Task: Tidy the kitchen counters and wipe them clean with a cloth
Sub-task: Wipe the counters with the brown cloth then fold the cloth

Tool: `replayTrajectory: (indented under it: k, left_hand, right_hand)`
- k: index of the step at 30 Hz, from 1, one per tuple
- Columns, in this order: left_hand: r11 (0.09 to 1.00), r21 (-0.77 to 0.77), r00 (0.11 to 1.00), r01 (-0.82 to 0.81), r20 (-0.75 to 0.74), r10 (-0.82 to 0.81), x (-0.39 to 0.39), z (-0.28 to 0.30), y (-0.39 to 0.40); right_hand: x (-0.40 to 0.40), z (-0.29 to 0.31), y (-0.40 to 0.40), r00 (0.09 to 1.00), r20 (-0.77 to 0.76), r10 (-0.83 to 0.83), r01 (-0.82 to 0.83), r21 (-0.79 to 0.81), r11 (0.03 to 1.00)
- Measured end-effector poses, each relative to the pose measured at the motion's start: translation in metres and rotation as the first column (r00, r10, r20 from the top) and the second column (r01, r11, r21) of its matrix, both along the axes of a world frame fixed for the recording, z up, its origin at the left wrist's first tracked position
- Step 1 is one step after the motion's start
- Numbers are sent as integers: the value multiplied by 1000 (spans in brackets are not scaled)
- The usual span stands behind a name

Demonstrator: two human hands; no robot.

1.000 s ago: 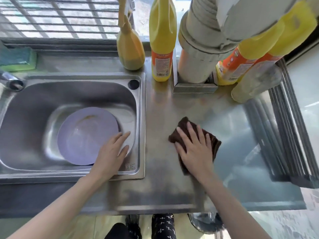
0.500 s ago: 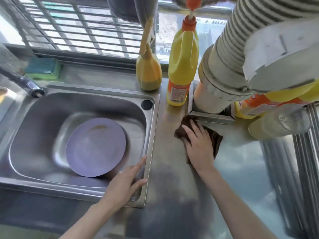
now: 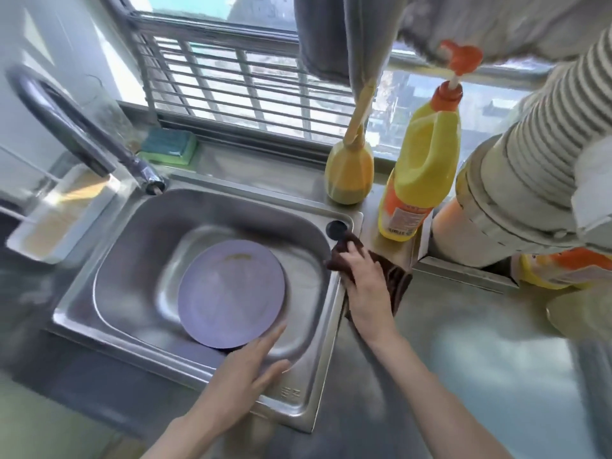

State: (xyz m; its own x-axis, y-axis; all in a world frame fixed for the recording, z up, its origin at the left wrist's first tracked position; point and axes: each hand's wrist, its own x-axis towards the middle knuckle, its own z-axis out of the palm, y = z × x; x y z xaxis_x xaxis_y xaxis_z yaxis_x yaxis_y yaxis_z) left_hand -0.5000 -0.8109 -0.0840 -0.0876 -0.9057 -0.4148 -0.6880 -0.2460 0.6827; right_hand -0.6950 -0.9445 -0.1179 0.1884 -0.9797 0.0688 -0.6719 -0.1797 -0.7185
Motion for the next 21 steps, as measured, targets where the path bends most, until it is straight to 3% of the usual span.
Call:
replayTrajectory:
  k: [2, 4, 5, 7, 9, 12, 15, 18, 21]
  left_hand:
    - [1000, -1, 1000, -8, 14, 8, 7, 3, 6]
    - [1000, 4, 999, -12, 43, 12, 15, 6, 14]
    - [1000, -4, 998, -19, 65, 19, 20, 8, 17]
    - [998, -31, 994, -50, 96, 53, 29, 11, 23]
    - [994, -41, 987, -97, 121, 102, 37, 14, 28]
    - [989, -24, 978, -145, 147, 147, 47, 14, 38]
    - [985, -22, 976, -170, 132, 171, 50, 16, 51]
    - [988, -68, 974, -142, 166, 152, 54, 21, 63]
    - [990, -129, 959, -62, 266, 95, 70, 18, 69]
  right_hand:
    - [1, -7, 41, 960, -144, 241, -259, -125, 958]
    - [-10, -14, 75, 829, -313, 464, -536, -209, 818]
    - [-16, -18, 74, 788, -336, 517, -597, -210, 774]
    - [-19, -15, 43, 797, -326, 508, -579, -175, 796]
    - [-12, -9, -7, 874, -277, 399, -447, -141, 883]
    - [6, -1, -67, 909, -308, 281, -302, -21, 953]
    - [16, -1, -56, 951, -243, 192, -187, 41, 981]
    - [9, 1, 14, 943, -166, 289, -284, 55, 957]
    - [-7, 5, 76, 844, -174, 507, -505, 58, 861]
